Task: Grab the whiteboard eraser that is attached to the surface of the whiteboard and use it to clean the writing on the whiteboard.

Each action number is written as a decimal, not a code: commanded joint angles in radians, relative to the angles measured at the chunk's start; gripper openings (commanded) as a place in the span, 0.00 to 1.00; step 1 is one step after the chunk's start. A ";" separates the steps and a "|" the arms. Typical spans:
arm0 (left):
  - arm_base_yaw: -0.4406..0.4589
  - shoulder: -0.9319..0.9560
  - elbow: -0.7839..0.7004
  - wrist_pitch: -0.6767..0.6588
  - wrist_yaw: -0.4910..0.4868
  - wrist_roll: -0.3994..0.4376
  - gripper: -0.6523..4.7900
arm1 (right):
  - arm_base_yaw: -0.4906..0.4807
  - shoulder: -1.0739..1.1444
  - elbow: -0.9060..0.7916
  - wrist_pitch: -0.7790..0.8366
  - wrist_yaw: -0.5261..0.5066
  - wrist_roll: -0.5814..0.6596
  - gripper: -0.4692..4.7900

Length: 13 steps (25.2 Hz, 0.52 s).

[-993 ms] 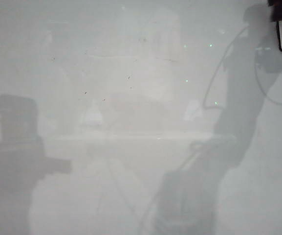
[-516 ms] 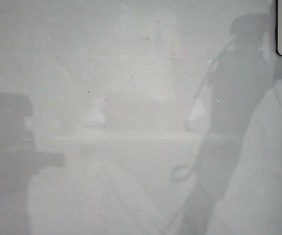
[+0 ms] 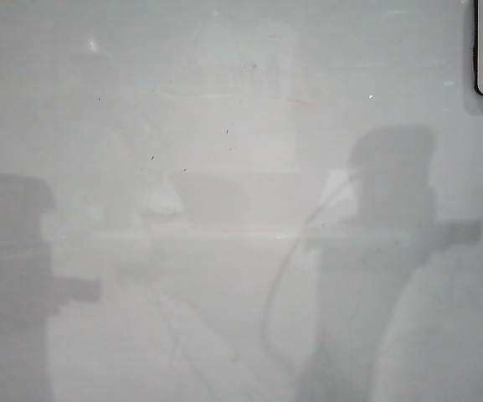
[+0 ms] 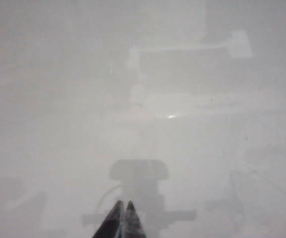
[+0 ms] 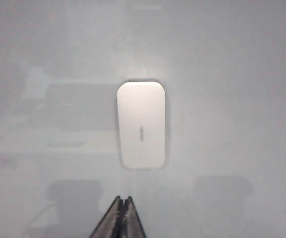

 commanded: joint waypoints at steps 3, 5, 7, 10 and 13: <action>0.000 0.001 -0.121 0.174 0.000 0.005 0.11 | 0.000 -0.132 -0.117 0.004 -0.039 0.055 0.07; 0.000 0.002 -0.164 0.229 0.000 -0.003 0.11 | 0.000 -0.132 -0.162 0.016 -0.060 0.057 0.08; 0.000 -0.001 -0.197 0.259 0.000 -0.003 0.11 | 0.001 -0.127 -0.213 0.047 -0.092 0.089 0.08; 0.000 0.002 -0.248 0.286 0.000 -0.003 0.11 | 0.001 -0.129 -0.312 0.158 -0.117 0.122 0.08; 0.000 0.002 -0.305 0.280 0.000 -0.003 0.11 | 0.001 -0.128 -0.451 0.268 -0.179 0.126 0.10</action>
